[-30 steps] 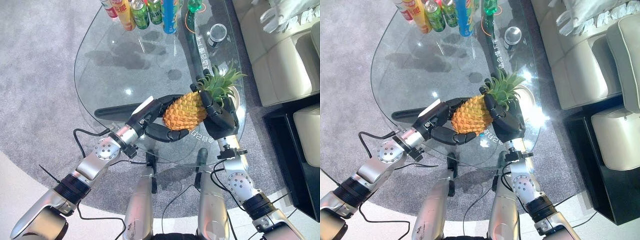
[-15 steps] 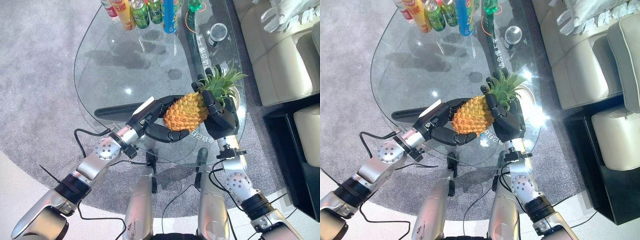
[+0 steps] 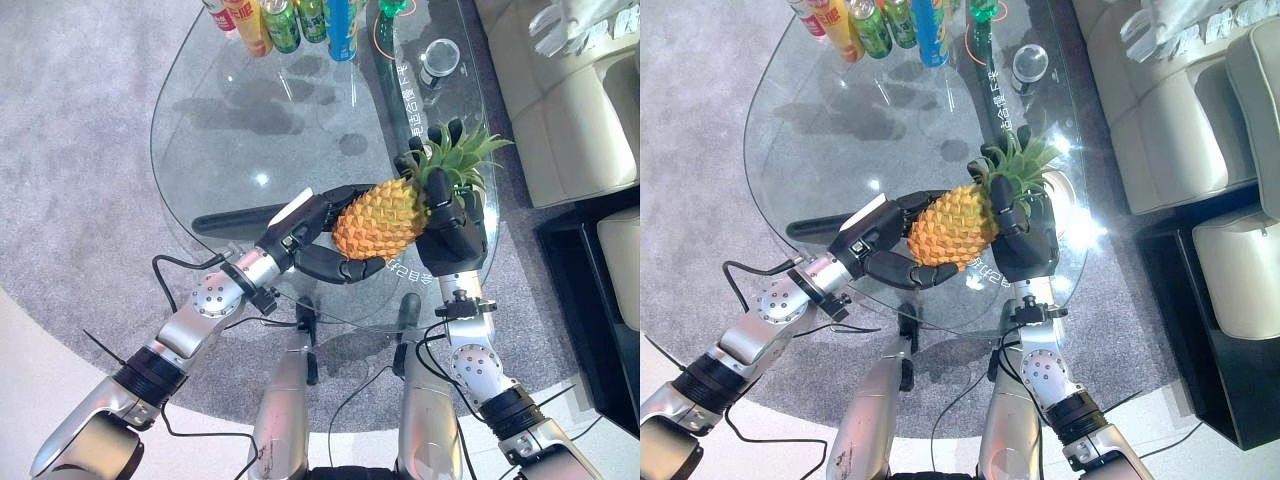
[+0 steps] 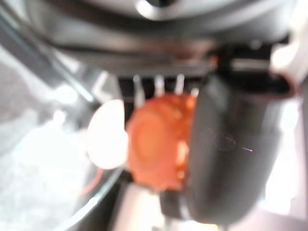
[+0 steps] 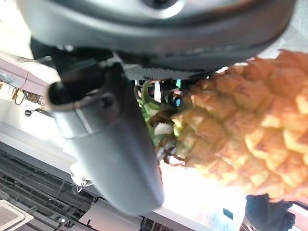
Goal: Pick up the fruit to the plate
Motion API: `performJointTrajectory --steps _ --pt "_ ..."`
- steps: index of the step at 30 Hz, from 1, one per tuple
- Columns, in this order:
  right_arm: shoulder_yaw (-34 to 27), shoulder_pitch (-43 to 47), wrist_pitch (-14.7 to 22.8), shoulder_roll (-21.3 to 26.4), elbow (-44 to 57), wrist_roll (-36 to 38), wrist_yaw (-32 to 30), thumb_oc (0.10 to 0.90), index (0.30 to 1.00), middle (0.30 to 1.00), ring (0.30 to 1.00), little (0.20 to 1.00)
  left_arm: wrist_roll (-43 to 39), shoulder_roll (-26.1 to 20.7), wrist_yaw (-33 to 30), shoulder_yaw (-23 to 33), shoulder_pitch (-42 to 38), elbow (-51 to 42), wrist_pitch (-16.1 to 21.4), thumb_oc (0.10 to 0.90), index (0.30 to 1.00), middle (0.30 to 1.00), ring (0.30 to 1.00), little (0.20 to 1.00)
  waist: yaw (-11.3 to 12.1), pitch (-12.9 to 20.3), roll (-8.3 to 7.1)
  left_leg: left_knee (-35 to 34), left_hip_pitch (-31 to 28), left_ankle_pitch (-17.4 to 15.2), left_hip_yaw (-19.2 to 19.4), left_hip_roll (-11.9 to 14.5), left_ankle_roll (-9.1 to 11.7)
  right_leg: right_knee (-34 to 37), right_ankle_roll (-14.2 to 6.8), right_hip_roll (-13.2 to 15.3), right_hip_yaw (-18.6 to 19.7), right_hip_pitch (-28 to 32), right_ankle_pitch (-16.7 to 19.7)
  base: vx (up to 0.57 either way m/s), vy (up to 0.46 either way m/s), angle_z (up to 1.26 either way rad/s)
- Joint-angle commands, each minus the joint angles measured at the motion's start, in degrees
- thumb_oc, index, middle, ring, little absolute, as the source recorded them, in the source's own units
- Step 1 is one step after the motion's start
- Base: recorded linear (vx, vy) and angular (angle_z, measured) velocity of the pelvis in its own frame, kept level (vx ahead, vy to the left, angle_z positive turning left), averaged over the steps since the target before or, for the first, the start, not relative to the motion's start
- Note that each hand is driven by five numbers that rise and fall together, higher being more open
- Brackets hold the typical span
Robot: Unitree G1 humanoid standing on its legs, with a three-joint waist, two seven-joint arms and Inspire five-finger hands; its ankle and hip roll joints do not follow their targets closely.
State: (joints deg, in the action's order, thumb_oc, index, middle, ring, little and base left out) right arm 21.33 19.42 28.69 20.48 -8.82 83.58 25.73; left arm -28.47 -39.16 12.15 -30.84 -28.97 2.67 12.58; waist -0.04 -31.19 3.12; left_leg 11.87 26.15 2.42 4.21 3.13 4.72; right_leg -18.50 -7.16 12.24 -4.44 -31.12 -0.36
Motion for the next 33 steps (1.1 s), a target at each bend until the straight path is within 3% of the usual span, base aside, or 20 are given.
performJointTrajectory --steps 1,26,27,33 --pt "1.9 10.4 1.3 -2.7 16.9 -6.0 12.0 0.100 0.300 0.300 0.300 0.200 3.8 1.1 6.0 -5.7 1.0 -9.6 0.4 0.100 0.300 0.300 0.300 0.200 -1.6 1.4 -0.36 7.5 2.0 -7.6 2.5 -8.3 -3.5 6.2 1.4 -5.4 -4.0 4.3 1.8 0.00 0.000 0.00" --pt "1.9 10.3 1.8 -3.2 17.2 -6.9 13.8 0.100 0.300 0.300 0.300 0.200 3.6 1.9 4.9 -4.6 1.5 -8.3 -1.4 0.100 0.300 0.300 0.300 0.200 -1.5 1.4 -0.68 8.4 2.6 -7.8 2.9 -8.0 -3.6 5.2 1.4 -5.4 -4.2 3.5 1.7 0.00 0.000 0.00" --pt "1.9 10.1 1.9 -3.2 17.3 -6.9 13.9 0.100 0.300 0.300 0.300 0.200 4.2 2.2 4.5 -4.5 1.6 -7.5 -1.7 0.800 0.900 0.900 0.900 0.900 -1.6 1.4 -0.76 8.4 2.7 -7.8 2.9 -7.9 -3.6 5.2 1.4 -5.4 -4.2 3.3 1.7 0.00 0.000 0.00" --pt "1.5 9.9 1.8 -2.8 17.1 -6.9 14.2 0.100 0.300 0.300 0.300 0.200 4.5 2.1 4.5 -4.3 2.5 -7.5 -2.2 0.800 0.900 0.900 0.900 0.900 -1.4 1.4 -0.83 8.2 2.2 -7.9 2.9 -8.0 -3.7 5.3 1.4 -5.4 -4.5 3.9 1.7 0.00 0.000 0.00"
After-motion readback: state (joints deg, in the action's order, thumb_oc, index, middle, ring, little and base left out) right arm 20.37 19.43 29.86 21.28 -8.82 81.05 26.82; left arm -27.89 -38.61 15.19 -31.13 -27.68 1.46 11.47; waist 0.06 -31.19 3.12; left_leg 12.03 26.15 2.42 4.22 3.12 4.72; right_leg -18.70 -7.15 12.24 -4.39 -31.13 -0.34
